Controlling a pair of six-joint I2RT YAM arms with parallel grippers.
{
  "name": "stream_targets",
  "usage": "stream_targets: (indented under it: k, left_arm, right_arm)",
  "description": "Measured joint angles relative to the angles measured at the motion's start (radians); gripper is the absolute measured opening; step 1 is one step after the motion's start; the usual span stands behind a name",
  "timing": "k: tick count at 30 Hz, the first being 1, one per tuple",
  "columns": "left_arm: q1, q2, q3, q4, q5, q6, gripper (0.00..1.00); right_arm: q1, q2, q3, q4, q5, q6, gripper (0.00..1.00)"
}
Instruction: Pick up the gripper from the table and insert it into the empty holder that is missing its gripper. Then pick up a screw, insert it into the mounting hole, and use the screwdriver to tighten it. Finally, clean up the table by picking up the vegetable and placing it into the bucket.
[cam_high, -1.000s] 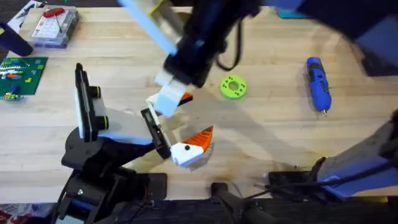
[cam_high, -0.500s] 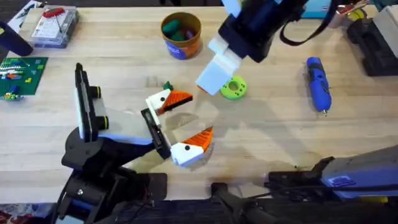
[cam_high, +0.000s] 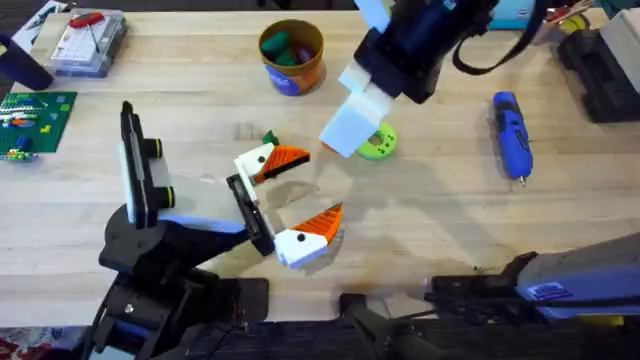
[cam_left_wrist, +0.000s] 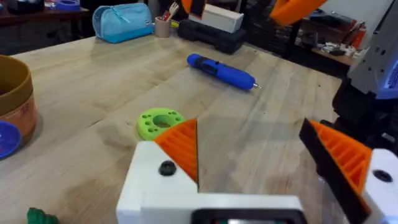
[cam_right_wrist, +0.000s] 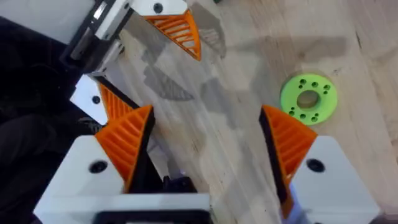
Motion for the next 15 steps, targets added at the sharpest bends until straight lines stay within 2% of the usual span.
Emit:
stream_targets:
  k: [15]
  left_arm:
    - [0.000, 0.000, 0.000, 0.000, 0.000, 0.000, 0.996]
  right_arm:
    - [0.019, 0.000, 0.000, -0.007, -0.017, -0.007, 0.991]
